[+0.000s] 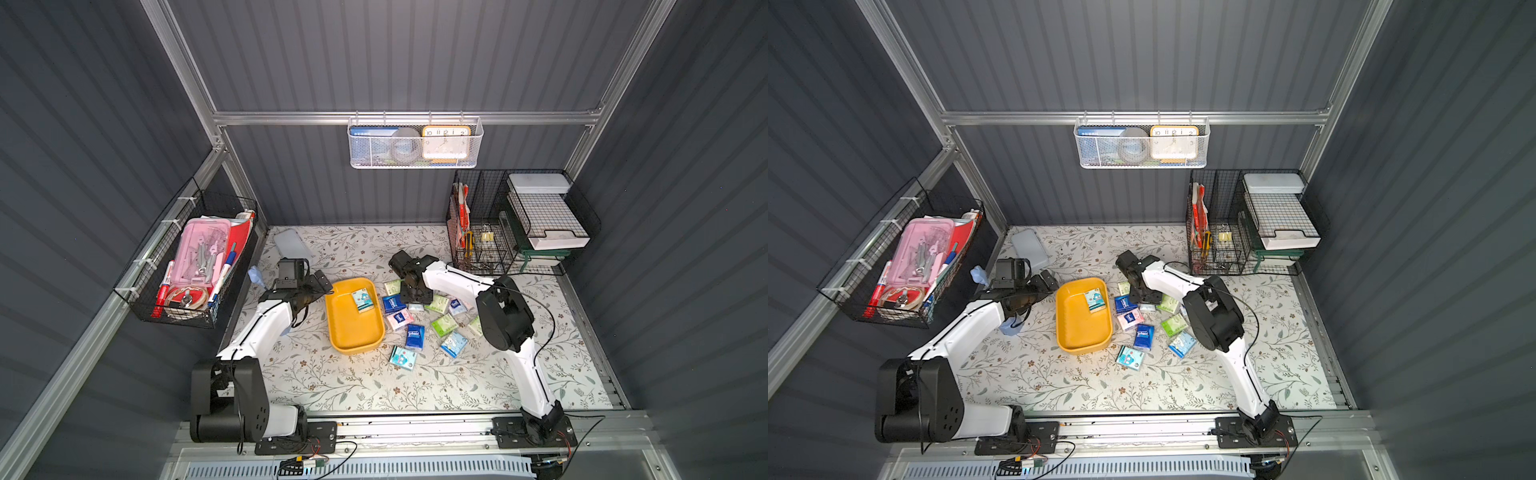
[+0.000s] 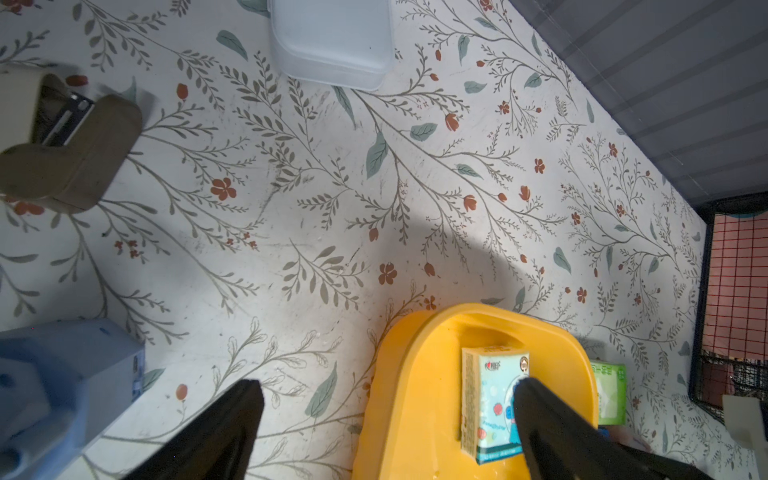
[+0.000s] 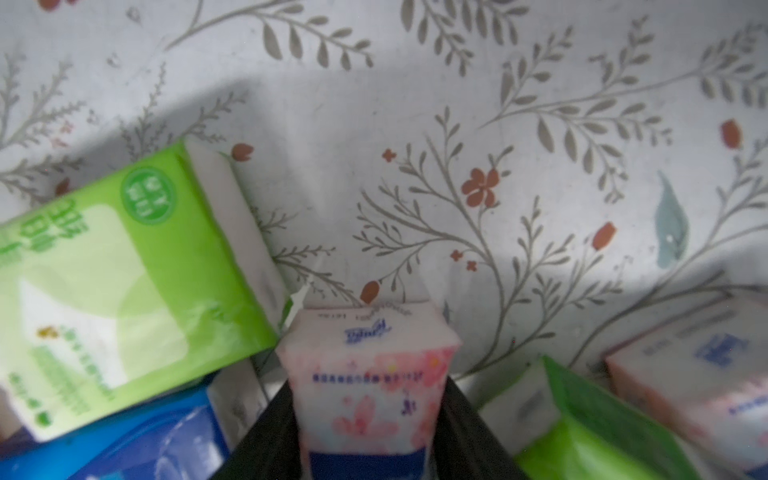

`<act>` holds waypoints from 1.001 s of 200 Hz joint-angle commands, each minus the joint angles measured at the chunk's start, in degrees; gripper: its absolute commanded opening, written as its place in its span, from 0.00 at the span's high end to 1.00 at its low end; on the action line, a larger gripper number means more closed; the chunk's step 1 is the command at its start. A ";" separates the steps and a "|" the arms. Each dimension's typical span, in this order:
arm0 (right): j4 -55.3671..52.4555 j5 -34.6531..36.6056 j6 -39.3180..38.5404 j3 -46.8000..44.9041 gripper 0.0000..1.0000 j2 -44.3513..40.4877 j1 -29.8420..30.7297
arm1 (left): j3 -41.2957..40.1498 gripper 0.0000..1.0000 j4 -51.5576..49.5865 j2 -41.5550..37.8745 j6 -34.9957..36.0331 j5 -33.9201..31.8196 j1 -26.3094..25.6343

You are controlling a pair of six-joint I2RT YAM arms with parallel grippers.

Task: Put the pocket tissues into the storage box
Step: Pick up the pocket tissues from the center of the board, then place the pocket tissues in the storage box.

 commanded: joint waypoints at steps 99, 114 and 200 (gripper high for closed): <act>-6.19 1.25 -5.30 5.69 0.58 -7.89 4.05 | 4.64 0.01 -0.73 2.07 2.65 -2.31 0.92; -5.72 -0.30 -4.94 7.55 0.58 -7.31 5.72 | 5.16 0.01 -0.73 2.51 2.65 -2.31 1.35; 0.70 -4.19 -6.13 23.99 0.58 5.65 12.02 | 3.77 0.01 -2.05 0.66 1.27 0.49 3.70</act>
